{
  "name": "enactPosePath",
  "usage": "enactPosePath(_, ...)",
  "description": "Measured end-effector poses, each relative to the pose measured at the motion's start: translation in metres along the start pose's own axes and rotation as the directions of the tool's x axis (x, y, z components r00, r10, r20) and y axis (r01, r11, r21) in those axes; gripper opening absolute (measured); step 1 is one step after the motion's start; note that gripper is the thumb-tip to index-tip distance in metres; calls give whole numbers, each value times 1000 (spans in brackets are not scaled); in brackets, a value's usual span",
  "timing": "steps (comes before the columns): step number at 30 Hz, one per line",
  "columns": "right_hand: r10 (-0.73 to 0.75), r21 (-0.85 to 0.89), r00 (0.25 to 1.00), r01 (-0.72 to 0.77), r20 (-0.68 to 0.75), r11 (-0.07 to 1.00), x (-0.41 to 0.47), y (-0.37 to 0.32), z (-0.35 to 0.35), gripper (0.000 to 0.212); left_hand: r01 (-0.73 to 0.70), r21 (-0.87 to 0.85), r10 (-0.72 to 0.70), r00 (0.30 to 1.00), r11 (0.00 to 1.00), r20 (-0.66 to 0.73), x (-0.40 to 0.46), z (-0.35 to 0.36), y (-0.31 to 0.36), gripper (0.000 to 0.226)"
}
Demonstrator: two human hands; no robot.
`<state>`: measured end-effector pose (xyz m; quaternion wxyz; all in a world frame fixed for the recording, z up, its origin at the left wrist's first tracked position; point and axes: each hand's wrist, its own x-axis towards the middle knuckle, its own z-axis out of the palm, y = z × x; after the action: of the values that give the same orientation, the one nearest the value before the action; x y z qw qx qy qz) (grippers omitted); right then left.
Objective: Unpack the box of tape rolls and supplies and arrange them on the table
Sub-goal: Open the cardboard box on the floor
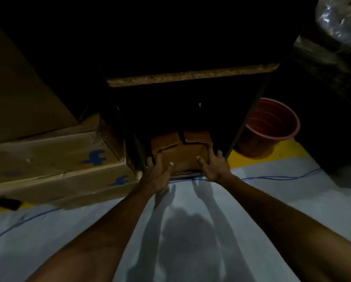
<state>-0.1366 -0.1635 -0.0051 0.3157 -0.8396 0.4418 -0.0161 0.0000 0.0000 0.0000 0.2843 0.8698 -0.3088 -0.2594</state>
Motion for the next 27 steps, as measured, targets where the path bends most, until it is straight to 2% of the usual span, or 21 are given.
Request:
enactPosePath(4, -30, 66, 999, 30, -13, 997, 8, 0, 15, 92, 104, -135, -104, 995, 985, 9, 14, 9, -12, 72)
enactPosePath(7, -53, 79, 998, 54, -22, 995, 21, 2, 19, 107, 69, -102, -67, 998, 992, 18, 24, 16, -13, 81)
enactPosePath(10, -59, 61, 998, 58, 11, 996, 35, 7, 18, 121, 104, -178, -104, 995, 978, 7, 37, 20, -14, 85)
enactPosePath(13, -66, 142, 998, 64, 7, 988, 34, 4, 17, 122, 95, -258, -108, 994, 962, -36, 37, 26, -14, 80)
enactPosePath(16, -31, 295, 999, 25, 15, 955, 29, 4, 18, 122, 81, -360, -116, 990, 930, -76, 36, 28, -11, 75)
enactPosePath(20, -47, 176, 999, 44, 10, 983, 7, 8, 21, 122, 100, -403, -142, 987, 910, -75, 25, 23, -11, 69)
enactPosePath(24, -38, 188, 999, 31, 31, 982, -29, 17, 31, 133, 77, -424, -114, 991, 902, -63, -8, 25, -12, 65)
enactPosePath(27, -14, 210, 999, 3, 50, 978, -61, 19, 33, 132, 142, -456, -170, 985, 879, -20, -37, 27, -7, 80)
